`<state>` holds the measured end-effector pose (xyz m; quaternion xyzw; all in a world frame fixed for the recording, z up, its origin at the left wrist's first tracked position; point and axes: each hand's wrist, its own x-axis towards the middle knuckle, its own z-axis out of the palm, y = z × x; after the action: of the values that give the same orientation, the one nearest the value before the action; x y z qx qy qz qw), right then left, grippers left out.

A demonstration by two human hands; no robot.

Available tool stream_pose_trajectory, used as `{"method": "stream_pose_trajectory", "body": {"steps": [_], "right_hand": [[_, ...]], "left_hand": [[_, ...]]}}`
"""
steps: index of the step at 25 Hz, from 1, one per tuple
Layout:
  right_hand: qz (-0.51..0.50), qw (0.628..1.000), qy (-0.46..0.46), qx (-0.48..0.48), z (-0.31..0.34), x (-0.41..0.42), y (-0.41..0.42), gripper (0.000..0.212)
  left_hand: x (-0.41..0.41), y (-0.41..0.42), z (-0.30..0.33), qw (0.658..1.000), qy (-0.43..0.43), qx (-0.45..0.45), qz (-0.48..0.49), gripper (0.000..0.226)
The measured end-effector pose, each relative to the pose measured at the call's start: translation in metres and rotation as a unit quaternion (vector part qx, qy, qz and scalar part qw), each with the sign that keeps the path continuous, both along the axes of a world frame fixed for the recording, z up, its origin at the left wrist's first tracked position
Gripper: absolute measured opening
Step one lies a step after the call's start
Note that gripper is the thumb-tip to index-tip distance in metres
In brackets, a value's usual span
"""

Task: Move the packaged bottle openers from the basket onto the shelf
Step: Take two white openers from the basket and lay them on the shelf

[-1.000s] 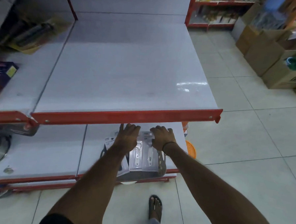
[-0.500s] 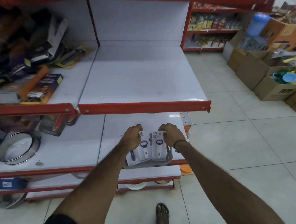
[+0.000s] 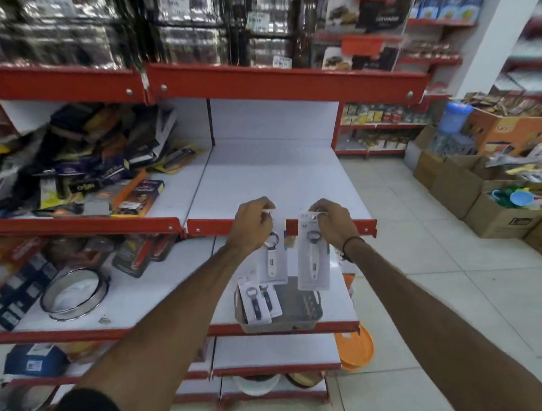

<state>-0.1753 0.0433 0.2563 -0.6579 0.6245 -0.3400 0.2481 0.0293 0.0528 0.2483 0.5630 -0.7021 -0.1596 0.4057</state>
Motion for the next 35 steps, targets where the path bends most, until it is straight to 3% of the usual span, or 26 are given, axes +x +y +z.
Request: {"method": "stream_pose_trajectory", "body": {"steps": [5, 12, 17, 21, 24, 27, 35], "right_hand": [[0.003, 0.999, 0.019, -0.040, 0.060, -0.007, -0.057, 0.033], [-0.022, 0.999, -0.026, -0.019, 0.081, -0.025, -0.158, 0.038], [0.002, 0.997, 0.039, 0.065, 0.035, -0.031, -0.193, 0.038], [0.030, 0.982, 0.156, 0.098, 0.007, -0.036, -0.193, 0.042], [0.010, 0.968, 0.250, 0.027, 0.000, -0.040, -0.180, 0.046], [-0.012, 0.967, 0.252, -0.031, 0.001, -0.036, -0.150, 0.041], [-0.046, 0.932, 0.256, -0.253, -0.015, 0.009, -0.027, 0.019]], "left_hand": [[-0.007, -0.055, 0.059, 0.995, 0.090, -0.022, 0.026, 0.030], [-0.038, -0.159, 0.069, 0.993, 0.091, 0.003, 0.079, 0.034], [-0.060, -0.193, 0.018, 0.985, 0.044, 0.162, 0.041, 0.036], [-0.059, -0.193, -0.001, 0.978, -0.057, 0.199, 0.025, 0.041], [-0.048, -0.180, -0.004, 0.967, -0.156, 0.199, 0.039, 0.043], [-0.035, -0.152, 0.001, 0.973, -0.151, 0.174, 0.023, 0.040], [-0.017, -0.039, 0.010, 0.991, -0.119, -0.004, 0.063, 0.030]]}}
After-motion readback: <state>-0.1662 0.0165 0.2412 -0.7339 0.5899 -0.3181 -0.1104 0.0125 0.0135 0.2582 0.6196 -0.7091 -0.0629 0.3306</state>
